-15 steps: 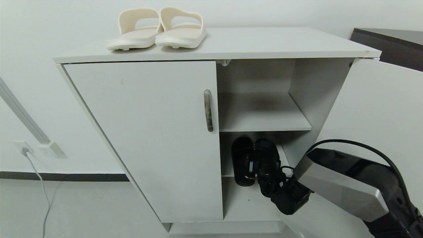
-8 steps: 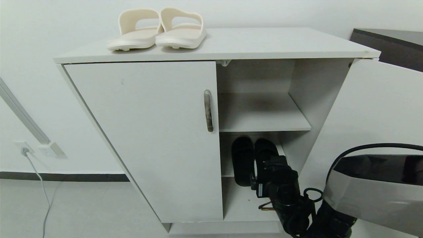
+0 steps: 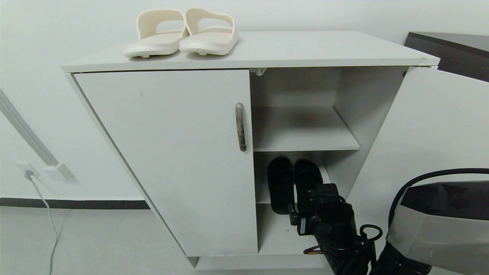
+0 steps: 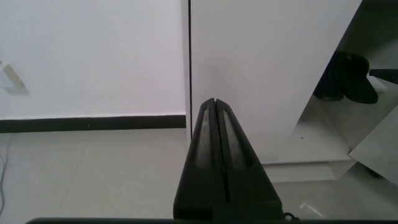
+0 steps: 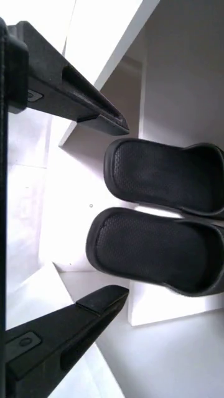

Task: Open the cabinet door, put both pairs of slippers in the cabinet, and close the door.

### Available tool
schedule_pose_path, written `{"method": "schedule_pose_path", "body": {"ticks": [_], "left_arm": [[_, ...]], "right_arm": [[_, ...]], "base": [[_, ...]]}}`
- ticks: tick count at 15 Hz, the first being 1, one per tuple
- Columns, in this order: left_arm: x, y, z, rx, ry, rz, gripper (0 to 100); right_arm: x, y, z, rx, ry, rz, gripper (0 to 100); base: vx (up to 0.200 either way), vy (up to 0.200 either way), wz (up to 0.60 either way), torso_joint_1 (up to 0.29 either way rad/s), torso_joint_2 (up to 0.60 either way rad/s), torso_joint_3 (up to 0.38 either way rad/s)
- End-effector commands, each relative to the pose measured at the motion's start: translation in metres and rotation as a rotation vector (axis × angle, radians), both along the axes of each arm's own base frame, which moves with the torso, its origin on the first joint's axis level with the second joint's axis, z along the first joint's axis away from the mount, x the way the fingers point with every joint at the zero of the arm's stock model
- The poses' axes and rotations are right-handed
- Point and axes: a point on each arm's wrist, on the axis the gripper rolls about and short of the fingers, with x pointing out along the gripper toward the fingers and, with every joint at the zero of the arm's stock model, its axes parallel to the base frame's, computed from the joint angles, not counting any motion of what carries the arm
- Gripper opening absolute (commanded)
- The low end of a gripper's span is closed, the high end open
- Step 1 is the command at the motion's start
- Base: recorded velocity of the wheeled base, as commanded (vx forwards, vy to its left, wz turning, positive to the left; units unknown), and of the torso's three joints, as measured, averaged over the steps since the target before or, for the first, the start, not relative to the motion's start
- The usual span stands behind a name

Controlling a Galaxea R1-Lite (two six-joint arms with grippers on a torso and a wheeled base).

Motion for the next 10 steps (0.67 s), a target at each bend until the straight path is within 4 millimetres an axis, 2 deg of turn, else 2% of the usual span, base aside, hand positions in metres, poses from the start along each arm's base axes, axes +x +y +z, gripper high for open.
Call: {"method": "schedule_pose_path", "body": {"ticks": [1,2,10], "left_arm": [[0.0001,0.0000,0.0000,0.000,0.001,0.000,0],[0.0001,0.0000,0.0000,-0.002,0.001,0.000,0],[0.0001,0.0001,0.0000,-0.005,0.001,0.003,0]], "right_arm": [[0.0002,0.0009,-0.0059,-0.010,0.010,0.002,100],[0.0000,0.0007,-0.0058,-0.011,0.008,-0.001,100],[-0.0004,-0.0001,-0.0035,-0.006,-0.006,-0.015,100]], "base": [[-0.200,0.000,0.00,0.012,0.00,-0.002],[-0.200,0.000,0.00,0.002,0.00,0.007],[0.000,0.000,0.00,0.000,0.00,0.000]]}}
